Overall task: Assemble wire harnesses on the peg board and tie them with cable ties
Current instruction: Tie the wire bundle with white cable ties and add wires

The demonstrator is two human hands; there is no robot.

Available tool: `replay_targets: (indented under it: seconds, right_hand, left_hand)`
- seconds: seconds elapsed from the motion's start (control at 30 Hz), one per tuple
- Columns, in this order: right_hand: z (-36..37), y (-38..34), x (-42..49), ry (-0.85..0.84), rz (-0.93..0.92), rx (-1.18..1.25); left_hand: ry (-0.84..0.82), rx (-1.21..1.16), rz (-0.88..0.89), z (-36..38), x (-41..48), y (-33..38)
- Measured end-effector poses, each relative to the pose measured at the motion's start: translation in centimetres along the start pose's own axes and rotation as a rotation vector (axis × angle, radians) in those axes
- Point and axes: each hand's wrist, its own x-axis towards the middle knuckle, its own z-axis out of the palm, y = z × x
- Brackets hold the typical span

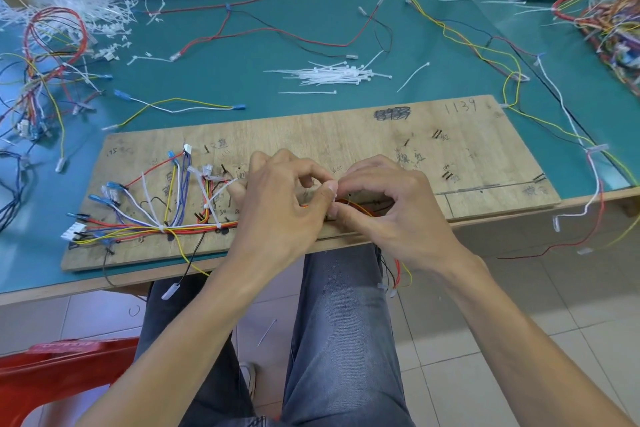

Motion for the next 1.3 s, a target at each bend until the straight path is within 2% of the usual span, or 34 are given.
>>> replay_targets:
  seconds: [0.13,0.2,0.27,0.43,0.53,0.7,0.83,1.03,1.2,1.3]
  right_hand:
    - [0.1,-0.2,0.2,-0.015,-0.026,-0.026]
    - [0.3,-0.4,0.3,-0.02,-0.026,-0.041]
    - [0.3,-0.5,0.5,-0.022,0.01,-0.043]
    - [0.0,-0.6,0.8,-0.049,0.077,-0.063]
    - [0.0,-0.8,0.9,-0.062,0.073,-0.109]
    - [0.2,-0.7,1.1,-0.025,0.103,-0.113]
    - [0.6,-0.6,0.9,0.016,0.092,-0.115]
    - [0.2,-0.9,1.2,-0.092,-0.021,-0.259]
    - [-0.9,-1.4,2.9,-0.309,-0.089,-0.431]
    - [-1.2,-1.6,3.4,-0.338,-0.108,-0.442]
  left_hand:
    - [0.006,0.102,0.039,0.2,0.4,0.0]
    - [0.008,0.064,0.055,0.2,0.7,-0.3]
    - [0.0,0.027,0.078,0.1,0.9,-0.5]
    - [0.078,0.111,0.22,0.6,0.8,-0.7]
    - [0.113,0.014,0.27,0.6,1.6,-0.5]
    - [-0.094,-0.217,0.258,0.6,2.0,-0.3]
    - [-0.09,-0.242,0.282,-0.3,1.7,-1.3]
    - [0.004,-0.2,0.227,-0.5,1.2,-1.1]
    - [0.066,-0.171,0.17,-0.4,1.8,-0.6]
    - [0.145,-0.154,0.153,0.0,1.9,-0.6]
